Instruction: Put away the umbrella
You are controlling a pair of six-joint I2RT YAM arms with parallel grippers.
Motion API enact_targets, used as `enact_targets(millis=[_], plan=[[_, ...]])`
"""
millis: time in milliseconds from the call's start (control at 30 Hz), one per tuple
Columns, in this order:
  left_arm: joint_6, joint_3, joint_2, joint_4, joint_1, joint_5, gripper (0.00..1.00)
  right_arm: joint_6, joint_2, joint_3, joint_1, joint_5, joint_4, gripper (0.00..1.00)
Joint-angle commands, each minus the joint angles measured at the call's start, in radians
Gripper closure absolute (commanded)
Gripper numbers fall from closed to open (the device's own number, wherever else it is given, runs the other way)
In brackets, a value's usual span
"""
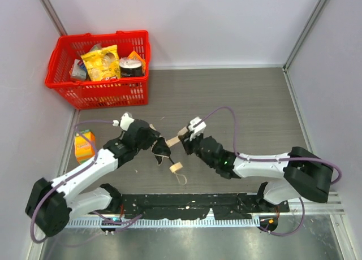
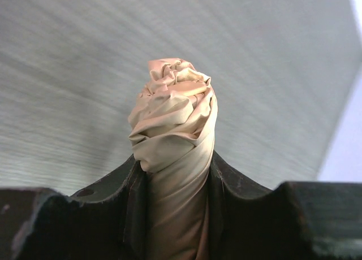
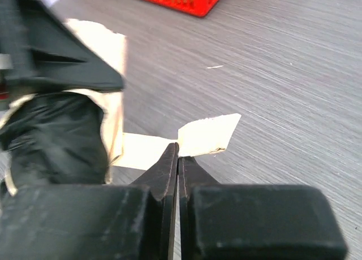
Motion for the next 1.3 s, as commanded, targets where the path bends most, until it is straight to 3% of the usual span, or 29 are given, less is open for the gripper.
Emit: enact_targets(millis=[0,67,133,267,333,400,500,600,733,800,1033,1267], plan=[[0.031,-0.011,-0.154,0.064,0.022,-0.071,1.00,0.272,-0.079,0.073,-0.090,-0.074,-0.112,0.92],[0.027,0.007,-0.188,0.067,0.039,-0.049,1.00,0.324,-0.092,0.111,-0.127,-0.129,-0.250,0.79],[0.026,0.050,-0.191,0.032,0.054,-0.032,1.00,0.356,-0.095,0.171,-0.165,-0.198,-0.449,0.48],[0.009,0.197,-0.119,-0.126,0.074,-0.019,1.00,0.330,-0.083,0.390,-0.213,-0.234,-0.884,0.28],[0.006,0.251,-0.070,-0.181,0.085,0.001,1.00,0.320,-0.079,0.509,-0.213,-0.218,-1.033,0.24],[0.003,0.285,-0.032,-0.206,0.089,0.014,1.00,0.312,-0.079,0.601,-0.213,-0.250,-1.118,0.23],[-0.006,0.288,-0.012,-0.175,0.098,0.041,1.00,0.286,-0.083,0.676,-0.204,-0.380,-1.101,0.22],[-0.020,0.299,0.002,-0.177,0.100,0.047,1.00,0.313,-0.055,0.707,-0.201,-0.592,-0.951,0.22],[-0.052,0.294,-0.004,-0.171,0.109,0.061,1.00,0.358,0.026,0.702,-0.175,-0.652,-0.750,0.22],[-0.057,0.295,-0.009,-0.175,0.111,0.051,1.00,0.352,0.081,0.743,-0.167,-0.645,-0.749,0.22],[-0.063,0.289,-0.032,-0.171,0.114,0.048,1.00,0.283,0.164,0.816,-0.107,-0.400,-0.813,0.21],[-0.071,0.147,-0.142,0.053,0.115,0.090,1.00,0.304,0.154,0.748,-0.118,-0.373,-0.818,0.21]])
